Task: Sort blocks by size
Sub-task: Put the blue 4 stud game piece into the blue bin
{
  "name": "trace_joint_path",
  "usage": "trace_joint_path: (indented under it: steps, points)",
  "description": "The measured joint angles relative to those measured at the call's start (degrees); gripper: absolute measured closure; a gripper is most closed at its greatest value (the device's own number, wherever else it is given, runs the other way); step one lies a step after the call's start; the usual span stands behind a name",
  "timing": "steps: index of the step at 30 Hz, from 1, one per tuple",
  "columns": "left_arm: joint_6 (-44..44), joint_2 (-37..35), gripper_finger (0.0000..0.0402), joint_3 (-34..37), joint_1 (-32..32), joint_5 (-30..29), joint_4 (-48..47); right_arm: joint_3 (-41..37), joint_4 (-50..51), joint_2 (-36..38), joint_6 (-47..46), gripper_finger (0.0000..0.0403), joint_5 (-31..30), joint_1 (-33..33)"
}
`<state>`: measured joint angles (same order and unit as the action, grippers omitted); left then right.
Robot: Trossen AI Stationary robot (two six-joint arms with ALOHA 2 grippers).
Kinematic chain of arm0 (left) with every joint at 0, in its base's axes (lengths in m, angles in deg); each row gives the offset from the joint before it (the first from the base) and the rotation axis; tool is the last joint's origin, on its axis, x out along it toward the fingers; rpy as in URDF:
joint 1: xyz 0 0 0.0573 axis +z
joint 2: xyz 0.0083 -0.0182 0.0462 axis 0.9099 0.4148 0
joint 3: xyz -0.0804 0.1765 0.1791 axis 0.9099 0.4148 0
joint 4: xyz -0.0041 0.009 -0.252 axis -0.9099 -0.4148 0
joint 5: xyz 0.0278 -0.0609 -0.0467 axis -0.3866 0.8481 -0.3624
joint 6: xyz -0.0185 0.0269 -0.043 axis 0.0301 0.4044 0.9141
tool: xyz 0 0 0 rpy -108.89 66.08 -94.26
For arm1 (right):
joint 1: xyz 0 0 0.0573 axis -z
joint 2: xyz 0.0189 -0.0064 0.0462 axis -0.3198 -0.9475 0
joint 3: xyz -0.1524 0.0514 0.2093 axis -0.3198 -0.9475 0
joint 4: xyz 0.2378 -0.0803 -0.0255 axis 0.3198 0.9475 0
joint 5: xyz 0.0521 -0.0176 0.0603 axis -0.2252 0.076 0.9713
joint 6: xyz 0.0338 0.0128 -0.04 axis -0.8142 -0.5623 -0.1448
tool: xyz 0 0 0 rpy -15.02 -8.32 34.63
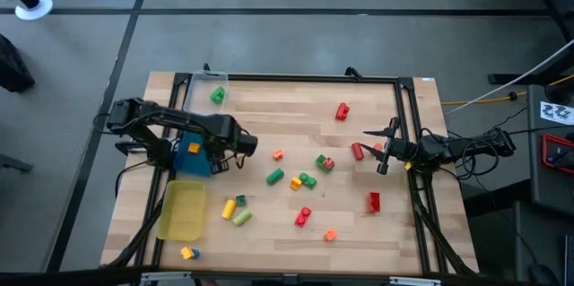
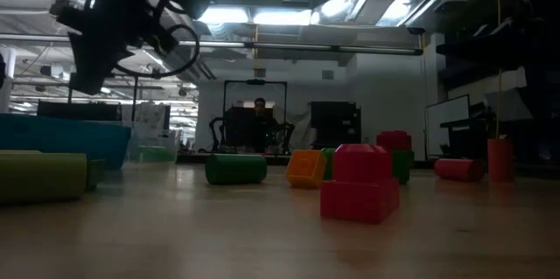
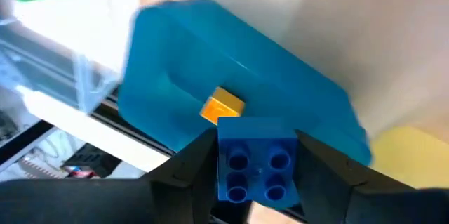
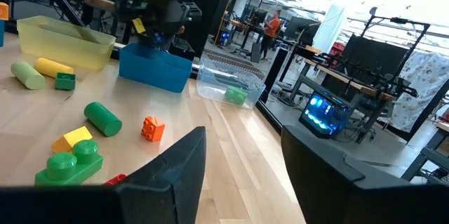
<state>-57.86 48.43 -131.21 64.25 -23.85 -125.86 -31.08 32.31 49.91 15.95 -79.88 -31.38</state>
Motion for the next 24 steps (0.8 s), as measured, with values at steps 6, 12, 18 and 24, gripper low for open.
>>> trace_joint_path:
  steps: [6, 12, 18, 24]
  points:
    - [0.23, 0.00, 0.0248, 0.00, 4.44, -3.10, -1.44, 0.00, 0.00, 0.00, 0.00, 0.0214, 0.00, -0.02]
    - [-0.17, 0.00, 0.0247, 0.00, 8.33, -2.80, -1.41, 0.00, 0.00, 0.00, 0.00, 0.0214, 0.00, -0.01]
    - [-1.99, 0.02, 0.0247, 0.00, 10.91, -1.70, -1.41, 0.00, 0.00, 0.00, 0.00, 0.0214, 0.11, 0.00]
    - [-5.24, 0.02, 0.0247, 0.02, 12.49, -1.12, -1.41, -0.22, -1.83, 0.00, 2.77, 0.0214, 1.28, 0.00]
